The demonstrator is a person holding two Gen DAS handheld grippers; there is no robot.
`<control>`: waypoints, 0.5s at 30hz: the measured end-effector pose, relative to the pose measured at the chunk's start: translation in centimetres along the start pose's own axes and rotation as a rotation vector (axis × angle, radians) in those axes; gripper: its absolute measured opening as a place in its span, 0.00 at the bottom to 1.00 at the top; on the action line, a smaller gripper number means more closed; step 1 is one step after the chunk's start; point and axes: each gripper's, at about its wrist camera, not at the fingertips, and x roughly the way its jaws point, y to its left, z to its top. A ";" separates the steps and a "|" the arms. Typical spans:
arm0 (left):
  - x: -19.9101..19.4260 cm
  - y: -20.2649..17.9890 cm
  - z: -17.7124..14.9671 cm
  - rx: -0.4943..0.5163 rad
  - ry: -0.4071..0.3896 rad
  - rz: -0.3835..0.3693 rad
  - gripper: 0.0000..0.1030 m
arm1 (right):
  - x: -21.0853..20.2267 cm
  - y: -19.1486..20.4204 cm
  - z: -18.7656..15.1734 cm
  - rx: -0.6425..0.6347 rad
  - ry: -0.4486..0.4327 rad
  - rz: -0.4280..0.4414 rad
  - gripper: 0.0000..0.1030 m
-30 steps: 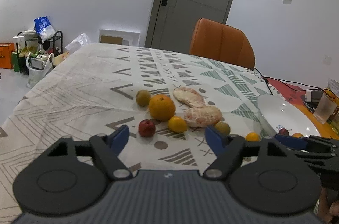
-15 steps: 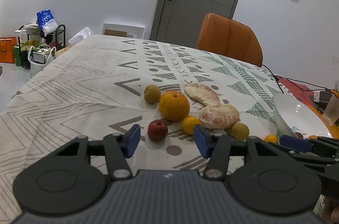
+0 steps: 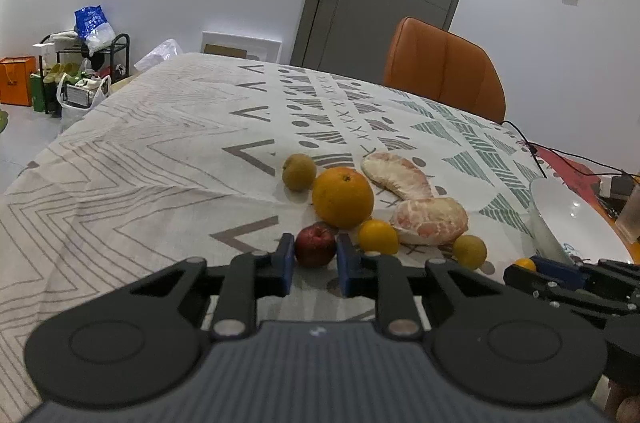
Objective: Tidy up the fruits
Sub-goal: 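Grasp the red apple with left while right grasps a small mandarin, then carry the apple into the white plate with left while right drops the mandarin in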
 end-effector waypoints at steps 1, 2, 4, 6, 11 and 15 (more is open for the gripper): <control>-0.2 -0.1 0.0 0.001 -0.004 0.000 0.20 | -0.1 -0.1 0.0 0.006 -0.005 0.008 0.21; -0.4 -0.2 0.1 0.003 -0.008 -0.001 0.20 | -0.3 -0.2 0.0 0.010 -0.012 0.013 0.21; -0.8 -0.4 0.2 0.008 -0.016 -0.005 0.20 | -0.8 -0.4 0.2 0.014 -0.024 0.022 0.21; -1.3 -0.8 0.3 0.017 -0.026 -0.009 0.20 | -1.4 -0.7 0.3 0.029 -0.038 0.040 0.21; -2.3 -2.1 0.8 0.042 -0.045 -0.032 0.20 | -2.7 -1.2 0.8 0.052 -0.074 0.063 0.21; -2.9 -3.6 1.2 0.066 -0.062 -0.057 0.20 | -3.8 -1.9 1.1 0.070 -0.104 0.065 0.21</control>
